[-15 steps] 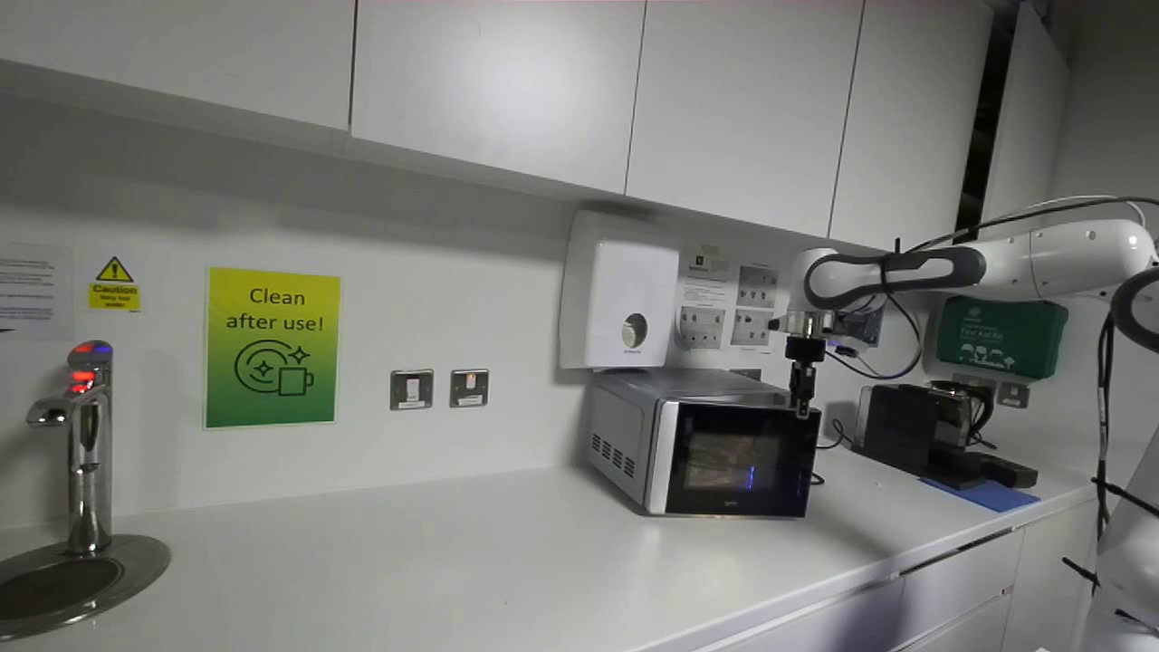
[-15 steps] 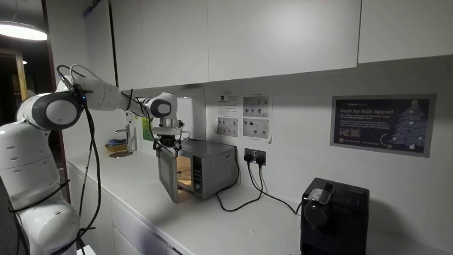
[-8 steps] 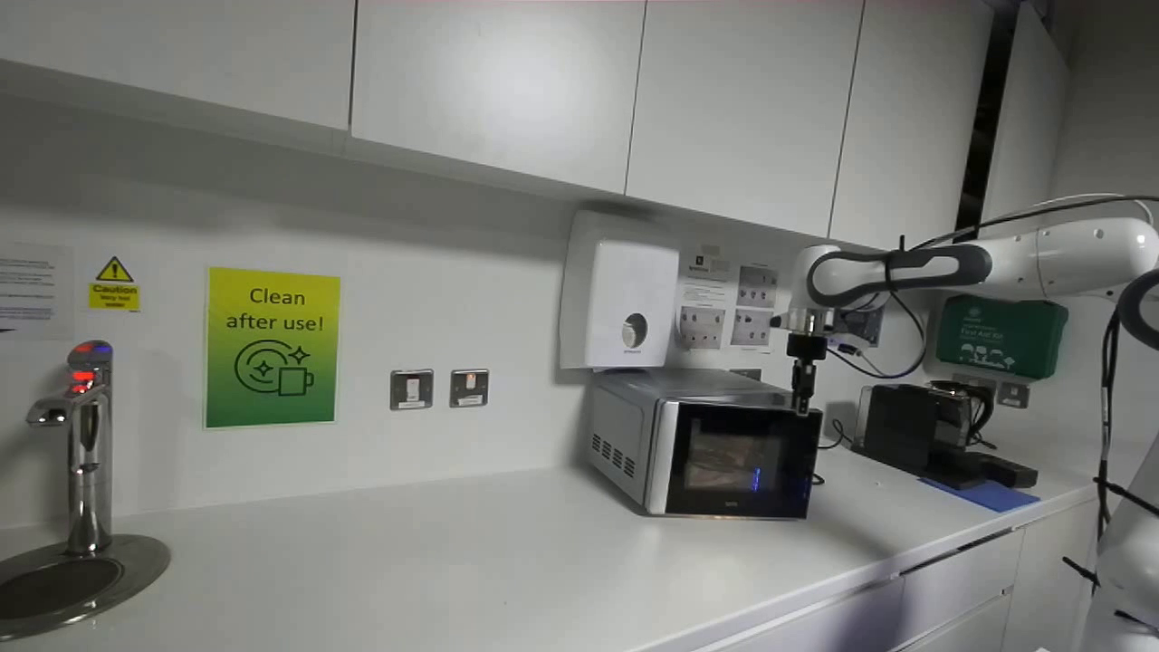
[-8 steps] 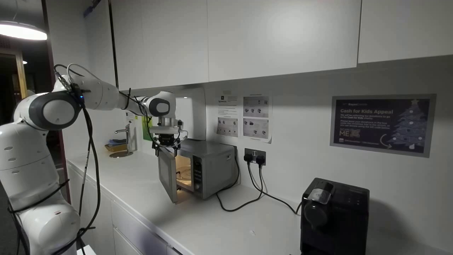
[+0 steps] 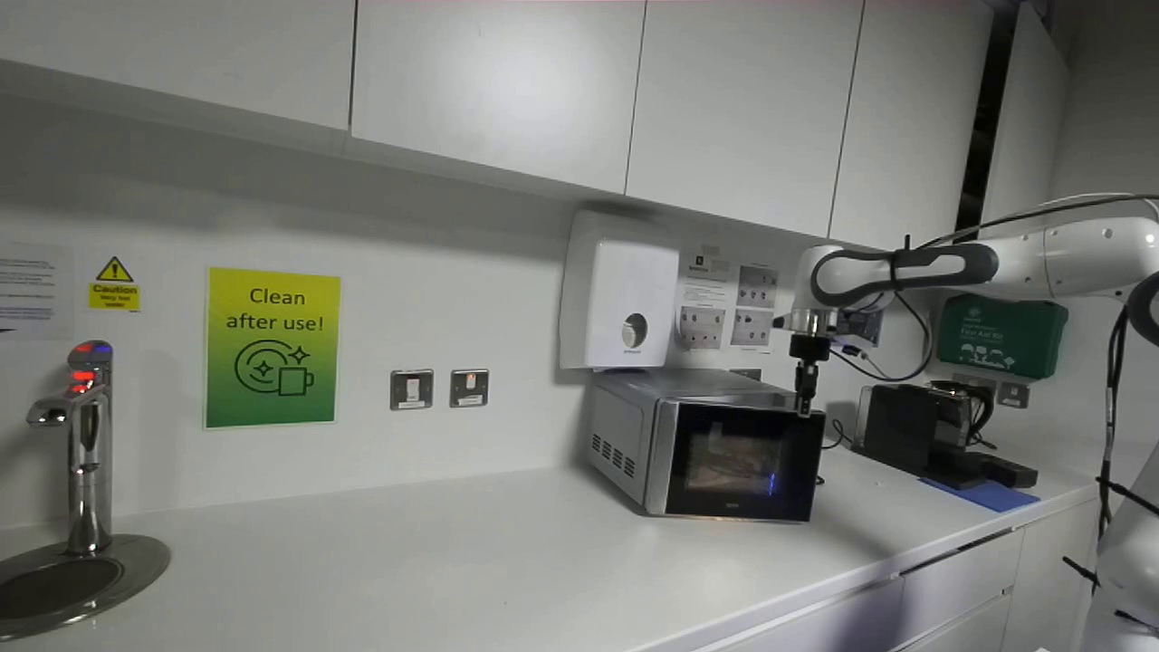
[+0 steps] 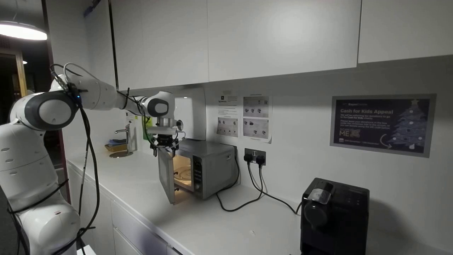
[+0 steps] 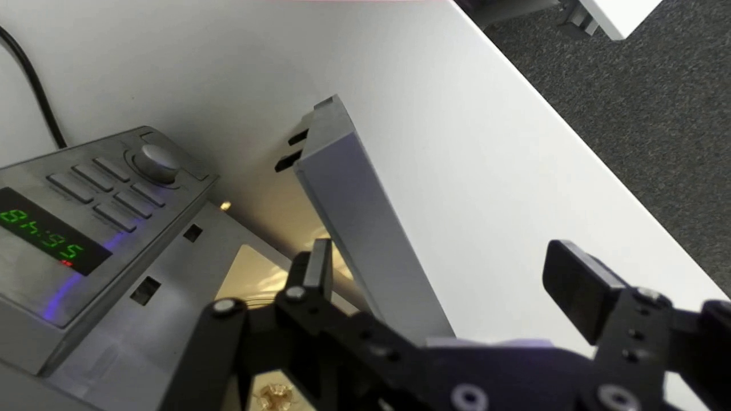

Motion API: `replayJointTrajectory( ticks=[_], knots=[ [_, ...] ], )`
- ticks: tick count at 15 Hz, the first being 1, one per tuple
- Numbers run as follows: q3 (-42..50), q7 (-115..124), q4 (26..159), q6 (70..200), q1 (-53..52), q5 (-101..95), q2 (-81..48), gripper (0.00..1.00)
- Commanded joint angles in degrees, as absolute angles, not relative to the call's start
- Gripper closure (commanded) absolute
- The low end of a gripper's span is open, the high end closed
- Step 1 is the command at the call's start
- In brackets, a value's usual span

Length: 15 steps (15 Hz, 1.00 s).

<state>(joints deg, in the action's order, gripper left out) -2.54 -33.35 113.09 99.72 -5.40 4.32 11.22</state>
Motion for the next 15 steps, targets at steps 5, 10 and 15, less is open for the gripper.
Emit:
replayJointTrajectory(
  ticks=[5,10,15],
  knots=[
    [-2.3,-29.5,114.8,98.9,-5.8,6.7,13.0,0.0],
    [-2.7,-25.1,115.0,98.4,-5.8,6.7,13.2,0.0],
    [-3.1,-22.4,115.4,98.5,-6.2,6.4,13.5,0.0]
  ],
)
